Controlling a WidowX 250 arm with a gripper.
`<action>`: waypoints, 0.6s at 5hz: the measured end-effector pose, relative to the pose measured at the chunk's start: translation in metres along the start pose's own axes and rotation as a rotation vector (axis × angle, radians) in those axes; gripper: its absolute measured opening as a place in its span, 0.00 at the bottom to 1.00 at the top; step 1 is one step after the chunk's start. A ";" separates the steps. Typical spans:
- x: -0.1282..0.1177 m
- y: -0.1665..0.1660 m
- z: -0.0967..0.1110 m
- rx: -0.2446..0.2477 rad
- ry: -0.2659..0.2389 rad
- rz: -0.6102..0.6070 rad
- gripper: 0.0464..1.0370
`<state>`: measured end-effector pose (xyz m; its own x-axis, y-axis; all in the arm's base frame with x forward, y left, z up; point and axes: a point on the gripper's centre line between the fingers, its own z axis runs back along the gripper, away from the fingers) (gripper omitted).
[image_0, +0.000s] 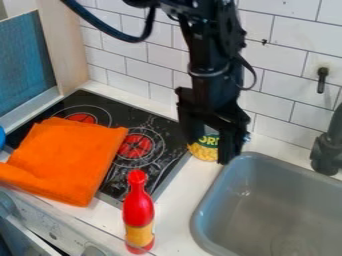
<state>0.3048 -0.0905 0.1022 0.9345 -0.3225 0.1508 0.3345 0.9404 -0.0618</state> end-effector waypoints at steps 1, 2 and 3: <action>0.021 -0.007 -0.017 -0.053 -0.026 0.010 0.96; 0.043 -0.014 -0.022 -0.088 -0.050 0.011 0.96; 0.059 -0.026 -0.032 -0.098 -0.059 -0.020 0.96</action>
<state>0.3554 -0.1373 0.0809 0.9197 -0.3313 0.2108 0.3658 0.9179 -0.1538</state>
